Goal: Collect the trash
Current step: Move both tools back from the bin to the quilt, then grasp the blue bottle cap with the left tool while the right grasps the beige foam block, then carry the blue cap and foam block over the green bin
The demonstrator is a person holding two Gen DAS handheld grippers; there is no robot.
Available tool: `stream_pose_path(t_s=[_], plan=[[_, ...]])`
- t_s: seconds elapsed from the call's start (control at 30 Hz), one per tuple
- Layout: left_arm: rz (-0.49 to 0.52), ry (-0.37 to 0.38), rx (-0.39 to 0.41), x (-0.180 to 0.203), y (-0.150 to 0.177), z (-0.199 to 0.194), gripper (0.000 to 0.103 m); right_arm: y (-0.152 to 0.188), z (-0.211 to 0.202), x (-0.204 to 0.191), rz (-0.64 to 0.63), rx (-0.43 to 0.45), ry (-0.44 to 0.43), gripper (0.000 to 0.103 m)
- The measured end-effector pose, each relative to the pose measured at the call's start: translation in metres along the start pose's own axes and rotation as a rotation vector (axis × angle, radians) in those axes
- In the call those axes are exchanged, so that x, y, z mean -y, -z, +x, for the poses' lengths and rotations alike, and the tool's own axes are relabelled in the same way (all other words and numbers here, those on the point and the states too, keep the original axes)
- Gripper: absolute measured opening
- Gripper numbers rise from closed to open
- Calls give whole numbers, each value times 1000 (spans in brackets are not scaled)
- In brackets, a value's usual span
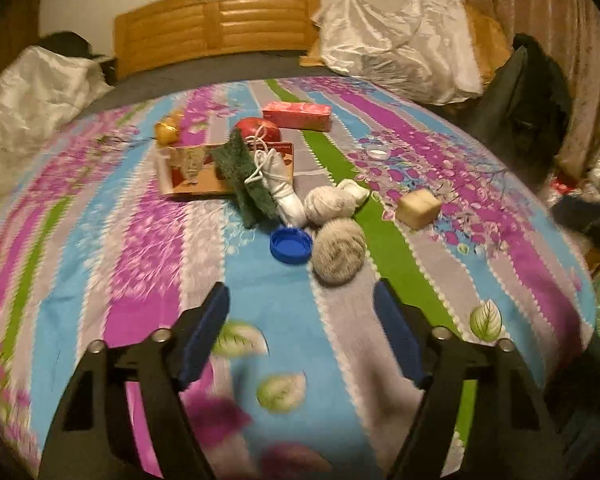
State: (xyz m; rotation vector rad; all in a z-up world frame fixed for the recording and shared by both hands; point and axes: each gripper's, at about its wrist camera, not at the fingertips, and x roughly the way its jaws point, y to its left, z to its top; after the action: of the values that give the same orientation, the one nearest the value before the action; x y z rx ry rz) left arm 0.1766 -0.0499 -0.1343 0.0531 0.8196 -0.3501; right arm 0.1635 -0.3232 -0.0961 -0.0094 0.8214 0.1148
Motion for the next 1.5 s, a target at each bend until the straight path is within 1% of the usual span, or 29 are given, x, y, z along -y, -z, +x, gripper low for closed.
stream_pose_path(t_s=[0.03, 0.1, 0.13, 0.2, 0.27, 0.33, 0.4, 0.5, 0.53, 0.63, 0.67, 0.7, 0.73, 0.83, 0.87, 0.9, 0.93, 0.97, 1.03, 1.13, 1.27, 1.37, 1.5], plan=[[25, 37, -12, -10, -7, 10, 63, -2, 13, -2, -4, -20, -17, 65], [89, 34, -23, -18, -13, 22, 62, -8, 42, -7, 4, -48, -63, 65], [123, 46, -34, -21, -16, 28, 59, -10, 49, -7, 6, -51, -74, 67], [208, 65, -49, -22, -20, 39, 58, -14, 68, -10, 3, -63, -83, 67], [295, 90, -65, -21, -23, 50, 55, -18, 83, -12, 3, -74, -98, 67], [336, 120, -81, -21, -24, 60, 51, -22, 98, -16, 5, -80, -108, 67], [361, 164, -100, -20, -25, 72, 47, -25, 111, -18, 5, -88, -112, 67], [399, 199, -110, -17, -25, 86, 47, -28, 130, -24, -4, -103, -104, 67], [397, 205, -107, -18, -27, 89, 47, -29, 138, -25, -4, -111, -102, 67], [339, 234, -107, -25, -40, 101, 47, -31, 155, -25, 10, -131, -91, 67], [334, 236, -109, -26, -41, 104, 47, -31, 160, -24, 18, -136, -89, 65], [335, 242, -113, -25, -41, 107, 45, -31, 164, -24, 25, -142, -93, 65], [340, 253, -117, -23, -41, 110, 39, -31, 168, -24, 33, -147, -94, 65], [332, 275, -133, -20, -39, 118, 38, -29, 176, -24, 41, -155, -88, 65], [335, 279, -147, -19, -37, 121, 36, -29, 178, -24, 39, -155, -78, 60], [346, 271, -153, -17, -35, 122, 31, -28, 178, -24, 40, -154, -66, 57], [361, 265, -153, -14, -34, 122, 17, -29, 178, -23, 49, -153, -65, 54], [364, 286, -163, -10, -33, 121, 10, -28, 177, -22, 58, -151, -70, 52], [354, 285, -166, -7, -30, 119, 10, -28, 174, -18, 82, -146, -84, 51], [310, 299, -175, -12, -27, 112, 10, -25, 163, -17, 101, -136, -98, 50], [274, 288, -184, -18, -12, 90, 10, -21, 139, -22, 97, -109, -117, 49], [242, 265, -192, -21, 0, 73, 10, -17, 114, -27, 90, -87, -133, 49], [176, 233, -169, -30, 12, 45, 10, -11, 85, -29, 104, -68, -145, 49]])
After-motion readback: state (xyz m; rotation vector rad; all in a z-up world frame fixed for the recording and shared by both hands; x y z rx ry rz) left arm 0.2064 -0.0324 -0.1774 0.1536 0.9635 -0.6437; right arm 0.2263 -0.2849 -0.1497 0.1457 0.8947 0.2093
